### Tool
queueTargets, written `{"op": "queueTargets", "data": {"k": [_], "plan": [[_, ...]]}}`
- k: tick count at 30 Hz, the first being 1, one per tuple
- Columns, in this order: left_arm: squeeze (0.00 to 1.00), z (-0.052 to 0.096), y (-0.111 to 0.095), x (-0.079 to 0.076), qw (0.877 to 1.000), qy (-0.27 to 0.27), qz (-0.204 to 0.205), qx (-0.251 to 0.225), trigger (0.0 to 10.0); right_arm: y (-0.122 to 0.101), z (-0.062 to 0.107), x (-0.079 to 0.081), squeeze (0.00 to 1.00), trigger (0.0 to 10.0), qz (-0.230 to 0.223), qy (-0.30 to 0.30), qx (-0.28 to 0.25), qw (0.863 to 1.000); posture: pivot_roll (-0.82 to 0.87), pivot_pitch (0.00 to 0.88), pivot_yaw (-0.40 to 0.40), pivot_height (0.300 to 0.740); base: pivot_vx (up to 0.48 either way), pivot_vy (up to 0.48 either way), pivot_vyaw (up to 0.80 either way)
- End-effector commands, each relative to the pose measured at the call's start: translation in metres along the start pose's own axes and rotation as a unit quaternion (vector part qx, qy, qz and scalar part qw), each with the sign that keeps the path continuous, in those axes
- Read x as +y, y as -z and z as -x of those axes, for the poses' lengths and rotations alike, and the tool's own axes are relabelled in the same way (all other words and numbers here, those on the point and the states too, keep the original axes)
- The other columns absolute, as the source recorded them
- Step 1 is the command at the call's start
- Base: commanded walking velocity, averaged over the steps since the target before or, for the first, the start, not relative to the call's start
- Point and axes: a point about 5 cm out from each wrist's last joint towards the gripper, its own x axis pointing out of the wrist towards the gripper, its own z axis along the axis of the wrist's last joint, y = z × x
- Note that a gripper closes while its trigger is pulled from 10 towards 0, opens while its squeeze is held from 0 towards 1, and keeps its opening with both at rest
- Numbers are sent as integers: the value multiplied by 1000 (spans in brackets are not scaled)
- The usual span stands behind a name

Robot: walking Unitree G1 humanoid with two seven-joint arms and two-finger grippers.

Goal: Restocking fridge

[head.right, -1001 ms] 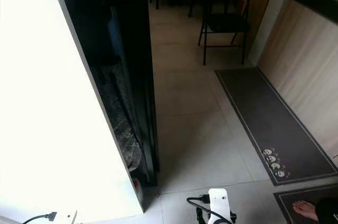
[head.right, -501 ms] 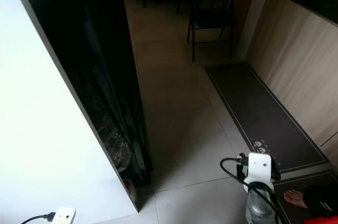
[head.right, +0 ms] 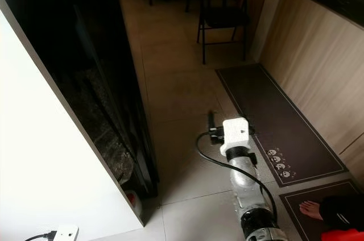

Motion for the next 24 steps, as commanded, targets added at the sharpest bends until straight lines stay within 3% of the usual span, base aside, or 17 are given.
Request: {"op": "queueTargets", "data": {"k": [1,5,11,17,24], "plan": [[0,1,4,2,1000,-7,7,3,10000,-8,-5,2,0,10000,-19,6,-9,1000,9,0,16,740,0,0,0],[0,1,3,1,1000,-7,6,1,10000,-5,-4,-2,0,10000,-55,29,7,998,7,0,22,740,0,0,0],[0,1,4,5,1000,-6,3,-1,10000,-8,-3,0,0,10000,-48,21,4,999,7,0,27,740,0,0,0],[0,2,8,8,1000,-9,4,4,10000,-8,-2,2,0,10000,-56,15,6,998,6,0,29,740,0,0,794],[0,3,12,9,1000,-8,1,10,10000,-9,-3,6,0,10000,-76,18,8,997,6,0,34,740,0,149,0]]}}
